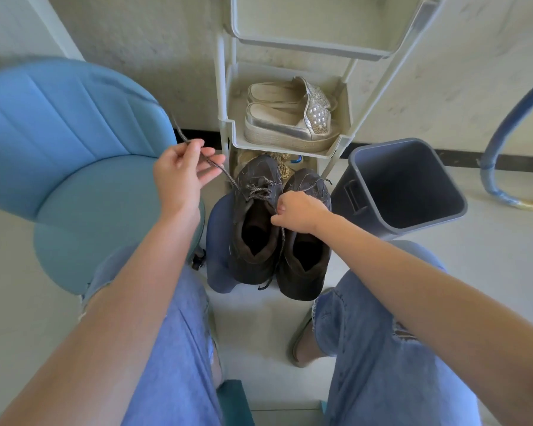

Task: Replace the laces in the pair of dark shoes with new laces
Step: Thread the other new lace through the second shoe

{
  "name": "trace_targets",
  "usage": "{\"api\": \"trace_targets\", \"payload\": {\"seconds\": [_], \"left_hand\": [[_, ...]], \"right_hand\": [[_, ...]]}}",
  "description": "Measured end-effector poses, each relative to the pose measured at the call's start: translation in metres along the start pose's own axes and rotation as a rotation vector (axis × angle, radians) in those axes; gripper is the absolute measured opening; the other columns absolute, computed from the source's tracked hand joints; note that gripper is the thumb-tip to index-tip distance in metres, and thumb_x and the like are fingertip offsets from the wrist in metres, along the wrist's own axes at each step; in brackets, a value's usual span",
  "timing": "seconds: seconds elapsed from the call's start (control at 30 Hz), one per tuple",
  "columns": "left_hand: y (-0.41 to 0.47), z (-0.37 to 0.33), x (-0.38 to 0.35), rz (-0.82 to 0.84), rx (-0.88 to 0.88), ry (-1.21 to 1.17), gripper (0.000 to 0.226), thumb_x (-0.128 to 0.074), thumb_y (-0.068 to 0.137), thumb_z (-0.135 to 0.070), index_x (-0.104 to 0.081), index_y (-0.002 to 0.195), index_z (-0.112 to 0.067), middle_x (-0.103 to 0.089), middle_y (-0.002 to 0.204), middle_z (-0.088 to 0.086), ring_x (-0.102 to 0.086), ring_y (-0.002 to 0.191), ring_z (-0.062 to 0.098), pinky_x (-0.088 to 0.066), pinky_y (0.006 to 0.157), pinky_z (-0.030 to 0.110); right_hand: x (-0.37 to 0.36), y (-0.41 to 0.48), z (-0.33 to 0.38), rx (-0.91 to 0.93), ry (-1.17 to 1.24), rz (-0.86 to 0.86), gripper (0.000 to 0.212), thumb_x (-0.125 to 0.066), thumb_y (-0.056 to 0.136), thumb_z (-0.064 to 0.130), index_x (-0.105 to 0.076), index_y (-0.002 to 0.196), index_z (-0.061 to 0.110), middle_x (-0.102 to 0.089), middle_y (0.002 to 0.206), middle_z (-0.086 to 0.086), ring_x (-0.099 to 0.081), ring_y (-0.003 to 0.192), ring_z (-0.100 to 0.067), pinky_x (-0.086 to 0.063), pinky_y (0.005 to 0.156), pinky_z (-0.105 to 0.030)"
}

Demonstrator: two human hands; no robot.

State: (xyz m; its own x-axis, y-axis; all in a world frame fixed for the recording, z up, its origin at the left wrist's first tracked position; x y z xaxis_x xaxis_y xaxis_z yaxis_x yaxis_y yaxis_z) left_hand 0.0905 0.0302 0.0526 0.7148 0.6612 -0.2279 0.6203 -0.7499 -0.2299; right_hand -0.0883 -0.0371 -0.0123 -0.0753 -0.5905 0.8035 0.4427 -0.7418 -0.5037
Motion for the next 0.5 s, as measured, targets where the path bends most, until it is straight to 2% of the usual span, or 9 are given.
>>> {"api": "trace_targets", "payload": {"seconds": [0.07, 0.17, 0.23, 0.3, 0.37, 0.43, 0.5], "left_hand": [[0.004, 0.003, -0.001, 0.007, 0.082, -0.001, 0.014, -0.05, 0.097, -0.011, -0.057, 0.085, -0.01, -0.063, 0.076, 0.001, -0.067, 0.058, 0.006, -0.055, 0.061, 0.021], [0.006, 0.001, -0.008, 0.085, 0.056, 0.073, 0.013, -0.052, 0.097, -0.013, -0.06, 0.087, -0.013, -0.062, 0.073, -0.003, -0.062, 0.053, 0.004, -0.055, 0.06, 0.021], [0.003, -0.001, -0.014, 0.156, 0.012, 0.123, 0.013, -0.052, 0.096, -0.014, -0.063, 0.089, -0.013, -0.06, 0.073, -0.003, -0.06, 0.052, 0.004, -0.055, 0.059, 0.021], [-0.001, -0.002, -0.02, 0.233, -0.006, 0.18, 0.015, -0.049, 0.098, -0.015, -0.064, 0.096, -0.013, -0.059, 0.073, -0.004, -0.059, 0.053, 0.004, -0.054, 0.061, 0.022], [-0.005, -0.005, -0.03, 0.316, -0.026, 0.226, 0.02, -0.045, 0.1, -0.014, -0.064, 0.105, -0.012, -0.059, 0.074, -0.005, -0.058, 0.056, 0.004, -0.051, 0.062, 0.02], [-0.009, -0.011, -0.042, 0.394, -0.084, 0.291, 0.021, -0.044, 0.1, -0.012, -0.064, 0.107, -0.012, -0.06, 0.077, -0.005, -0.056, 0.056, 0.004, -0.048, 0.065, 0.023], [-0.011, -0.02, -0.055, 0.463, -0.17, 0.409, 0.02, -0.045, 0.099, -0.014, -0.064, 0.105, -0.013, -0.063, 0.084, -0.005, -0.057, 0.058, 0.004, -0.049, 0.072, 0.03]], "right_hand": [[0.002, -0.002, -0.001, 0.004, 0.201, 0.048, 0.029, -0.058, 0.088, 0.028, -0.063, 0.083, 0.0, -0.058, 0.076, -0.009, -0.053, 0.072, -0.022, -0.042, 0.068, -0.031], [0.015, -0.007, 0.001, -0.038, 0.658, 0.095, 0.023, -0.052, 0.086, 0.018, -0.061, 0.069, 0.005, -0.066, 0.068, -0.007, -0.052, 0.068, -0.015, -0.044, 0.066, -0.02], [0.029, -0.011, 0.005, -0.022, 0.967, 0.183, 0.023, -0.049, 0.088, 0.013, -0.054, 0.066, 0.008, -0.057, 0.055, -0.004, -0.051, 0.058, -0.017, -0.051, 0.069, -0.022], [0.047, -0.019, 0.01, 0.028, 1.189, 0.242, 0.024, -0.048, 0.093, 0.013, -0.047, 0.069, 0.013, -0.041, 0.05, 0.002, -0.04, 0.047, -0.014, -0.052, 0.06, -0.024], [0.071, -0.026, 0.018, 0.096, 1.195, 0.22, 0.021, -0.048, 0.096, 0.015, -0.049, 0.075, 0.014, -0.036, 0.051, 0.004, -0.029, 0.043, -0.011, -0.044, 0.049, -0.022], [0.096, -0.034, 0.028, 0.189, 1.036, 0.166, 0.019, -0.047, 0.098, 0.018, -0.055, 0.083, 0.01, -0.04, 0.051, 0.005, -0.029, 0.042, -0.011, -0.036, 0.045, -0.021], [0.119, -0.042, 0.04, 0.247, 0.837, 0.076, 0.024, -0.049, 0.098, 0.023, -0.06, 0.085, 0.007, -0.044, 0.052, 0.004, -0.032, 0.042, -0.012, -0.035, 0.045, -0.021]]}}
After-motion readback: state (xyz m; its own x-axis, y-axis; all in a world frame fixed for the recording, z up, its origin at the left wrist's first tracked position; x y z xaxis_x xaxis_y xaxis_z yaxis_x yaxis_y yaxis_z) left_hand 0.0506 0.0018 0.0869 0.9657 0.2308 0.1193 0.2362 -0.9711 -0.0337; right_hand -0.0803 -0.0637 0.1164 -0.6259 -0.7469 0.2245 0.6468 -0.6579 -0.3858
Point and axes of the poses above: each hand's wrist, its own y-axis towards the middle knuckle, its own x-axis out of the back of the hand, z = x × y, the point moved 3 cm from there along y, towards the middle knuckle
